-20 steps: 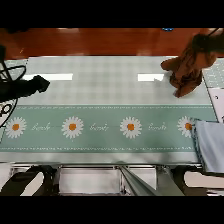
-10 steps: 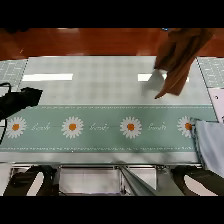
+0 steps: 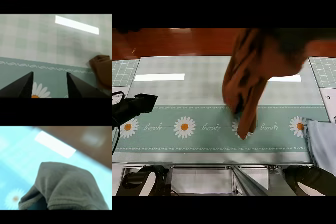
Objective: Fold the shirts.
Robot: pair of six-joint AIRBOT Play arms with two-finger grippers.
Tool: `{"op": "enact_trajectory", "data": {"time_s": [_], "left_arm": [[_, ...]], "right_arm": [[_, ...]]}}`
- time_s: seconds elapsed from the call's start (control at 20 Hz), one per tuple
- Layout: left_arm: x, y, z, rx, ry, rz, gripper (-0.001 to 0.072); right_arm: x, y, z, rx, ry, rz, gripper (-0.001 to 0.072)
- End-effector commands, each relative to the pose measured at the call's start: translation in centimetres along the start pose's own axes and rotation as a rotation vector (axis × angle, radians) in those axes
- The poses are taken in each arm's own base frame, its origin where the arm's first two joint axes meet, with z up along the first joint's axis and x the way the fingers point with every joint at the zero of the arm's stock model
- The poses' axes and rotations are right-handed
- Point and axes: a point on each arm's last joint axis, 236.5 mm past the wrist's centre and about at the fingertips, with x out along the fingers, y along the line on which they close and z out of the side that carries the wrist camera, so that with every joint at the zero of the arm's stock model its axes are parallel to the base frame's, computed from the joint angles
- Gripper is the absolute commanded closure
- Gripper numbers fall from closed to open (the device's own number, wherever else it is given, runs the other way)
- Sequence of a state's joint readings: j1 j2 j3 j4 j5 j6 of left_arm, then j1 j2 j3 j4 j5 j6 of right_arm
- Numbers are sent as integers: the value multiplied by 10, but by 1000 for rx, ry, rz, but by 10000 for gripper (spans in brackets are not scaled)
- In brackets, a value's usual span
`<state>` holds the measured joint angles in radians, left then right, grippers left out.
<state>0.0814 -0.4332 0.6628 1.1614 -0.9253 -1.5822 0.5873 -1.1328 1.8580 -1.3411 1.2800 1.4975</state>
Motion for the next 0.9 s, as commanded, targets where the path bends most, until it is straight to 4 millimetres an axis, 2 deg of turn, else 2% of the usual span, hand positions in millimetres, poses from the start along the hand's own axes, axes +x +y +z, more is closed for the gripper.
{"op": "enact_trajectory", "data": {"time_s": [0.0, 0.1, 0.2, 0.25, 0.35, 0.4, 0.45, 0.5, 0.55, 0.65, 0.7, 0.75, 0.8, 0.85], "left_arm": [[0, -2, -7, -7, 28, -10, 201], [-1, -1, -11, -4, 45, -4, 201], [-1, 0, -13, -1, 53, -1, 201], [-1, 0, -13, -2, 53, -2, 201], [-1, 0, -13, -3, 53, -2, 201], [0, 0, -14, -3, 55, -2, 201], [1, 0, -16, -5, 59, -1, 201], [2, 2, -18, -7, 66, 1, 201], [4, 4, -21, -5, 73, 5, 201], [2, 14, -14, 26, 48, 52, 201], [0, 18, -9, 28, 31, 70, 201], [-3, 27, -3, 14, 16, 105, 201], [-7, 38, -2, -41, 17, 148, 201], [-8, 53, -16, -140, 76, 194, 201]], "right_arm": [[83, 50, -69, 8, 236, 142, 686], [144, 69, -111, 70, 336, 206, 686], [200, 96, -141, 196, 390, 308, 686], [221, 109, -148, 263, 396, 357, 686], [261, 115, -156, 377, 376, 388, 686], [273, 114, -159, 424, 373, 393, 650], [279, 111, -163, 456, 381, 399, 394], [279, 102, -164, 459, 389, 396, 302], [272, 86, -161, 473, 401, 383, 303], [239, 30, -150, 510, 421, 320, 304], [212, -11, -149, 503, 435, 236, 304], [177, -61, -156, 482, 467, 98, 304], [140, -109, -170, 467, 511, -65, 304], [99, -152, -190, 473, 557, -229, 304]]}}
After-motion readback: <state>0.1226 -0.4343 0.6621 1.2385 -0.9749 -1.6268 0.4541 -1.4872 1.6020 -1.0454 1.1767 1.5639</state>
